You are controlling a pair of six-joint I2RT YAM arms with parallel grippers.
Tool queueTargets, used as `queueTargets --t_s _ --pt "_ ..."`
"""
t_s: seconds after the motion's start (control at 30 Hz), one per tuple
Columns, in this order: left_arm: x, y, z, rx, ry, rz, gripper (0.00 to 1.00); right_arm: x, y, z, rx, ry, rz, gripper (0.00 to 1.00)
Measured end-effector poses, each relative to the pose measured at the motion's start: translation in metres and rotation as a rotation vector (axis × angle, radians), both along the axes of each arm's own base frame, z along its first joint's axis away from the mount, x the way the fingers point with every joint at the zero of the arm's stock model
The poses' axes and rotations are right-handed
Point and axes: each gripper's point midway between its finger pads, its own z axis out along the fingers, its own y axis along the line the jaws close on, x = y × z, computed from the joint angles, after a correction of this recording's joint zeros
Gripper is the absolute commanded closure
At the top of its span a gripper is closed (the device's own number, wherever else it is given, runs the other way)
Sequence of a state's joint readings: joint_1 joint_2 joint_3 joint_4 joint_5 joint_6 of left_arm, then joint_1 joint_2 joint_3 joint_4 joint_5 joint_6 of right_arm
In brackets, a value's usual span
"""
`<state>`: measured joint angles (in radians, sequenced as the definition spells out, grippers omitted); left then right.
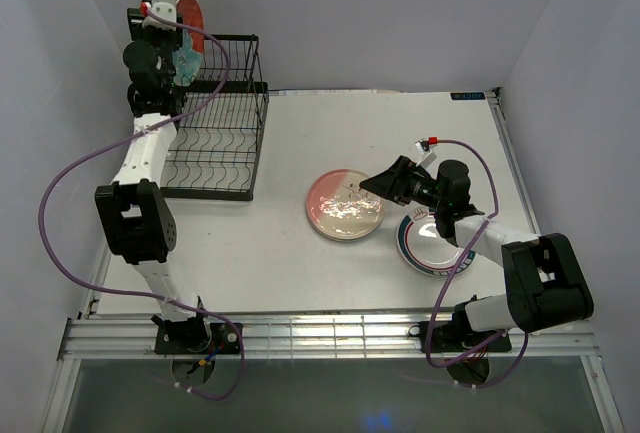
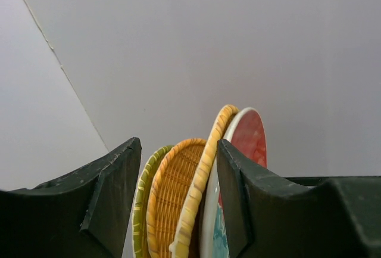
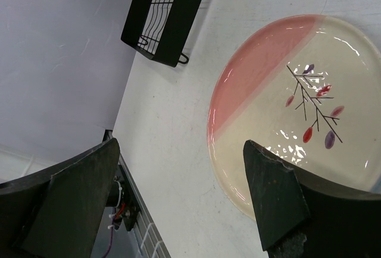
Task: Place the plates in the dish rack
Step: Insert the plate into the dish rack, then pick up the plate at the center of the board.
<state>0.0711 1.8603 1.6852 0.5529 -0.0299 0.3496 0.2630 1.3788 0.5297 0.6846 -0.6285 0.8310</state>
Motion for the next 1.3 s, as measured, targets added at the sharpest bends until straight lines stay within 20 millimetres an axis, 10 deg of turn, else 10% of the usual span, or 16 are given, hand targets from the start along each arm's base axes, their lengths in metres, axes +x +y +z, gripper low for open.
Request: queueTargets --t_s 0.9,1.3 --pt "-0.067 -0.008 0.091 -0.081 -0.174 -0.052 0.07 0.000 0.000 0.000 0.000 0.000 0.001 0.10" --pt "-0.166 -0.096 0.114 -0.202 -0.212 -0.369 0.06 0.000 0.000 0.000 0.002 0.003 0.000 0.10"
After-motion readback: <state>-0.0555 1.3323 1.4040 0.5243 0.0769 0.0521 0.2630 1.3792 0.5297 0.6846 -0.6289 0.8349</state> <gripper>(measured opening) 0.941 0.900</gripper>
